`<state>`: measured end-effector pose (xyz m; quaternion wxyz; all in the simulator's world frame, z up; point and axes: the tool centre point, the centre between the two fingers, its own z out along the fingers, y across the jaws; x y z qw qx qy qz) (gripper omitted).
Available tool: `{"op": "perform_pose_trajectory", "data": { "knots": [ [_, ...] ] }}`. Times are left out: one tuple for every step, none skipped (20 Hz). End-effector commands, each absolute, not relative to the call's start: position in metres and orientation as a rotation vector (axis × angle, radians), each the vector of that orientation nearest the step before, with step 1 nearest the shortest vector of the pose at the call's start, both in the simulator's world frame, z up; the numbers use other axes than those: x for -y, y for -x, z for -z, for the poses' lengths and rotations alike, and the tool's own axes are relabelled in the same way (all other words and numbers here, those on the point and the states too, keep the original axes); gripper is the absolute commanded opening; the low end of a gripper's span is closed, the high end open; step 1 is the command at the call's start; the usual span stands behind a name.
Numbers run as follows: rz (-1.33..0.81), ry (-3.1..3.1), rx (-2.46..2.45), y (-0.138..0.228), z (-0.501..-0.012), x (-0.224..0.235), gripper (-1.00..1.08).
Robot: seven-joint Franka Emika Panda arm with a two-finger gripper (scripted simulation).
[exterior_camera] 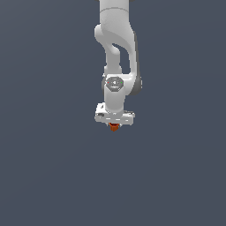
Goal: Pick up the object and move it to a goal position.
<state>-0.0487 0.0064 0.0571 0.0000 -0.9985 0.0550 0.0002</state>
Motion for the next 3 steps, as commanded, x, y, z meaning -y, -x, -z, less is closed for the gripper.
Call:
{"op": "perform_pose_trajectory", "data": {
  "knots": [
    [0.0, 3.137, -0.175, 0.0498, -0.0608, -0.0131, -1.0],
    [0.0, 3.137, -0.175, 0.0498, -0.0614, -0.0142, -1.0],
    [0.0, 3.137, -0.175, 0.0498, -0.0615, -0.0146, -1.0]
  ]
}}
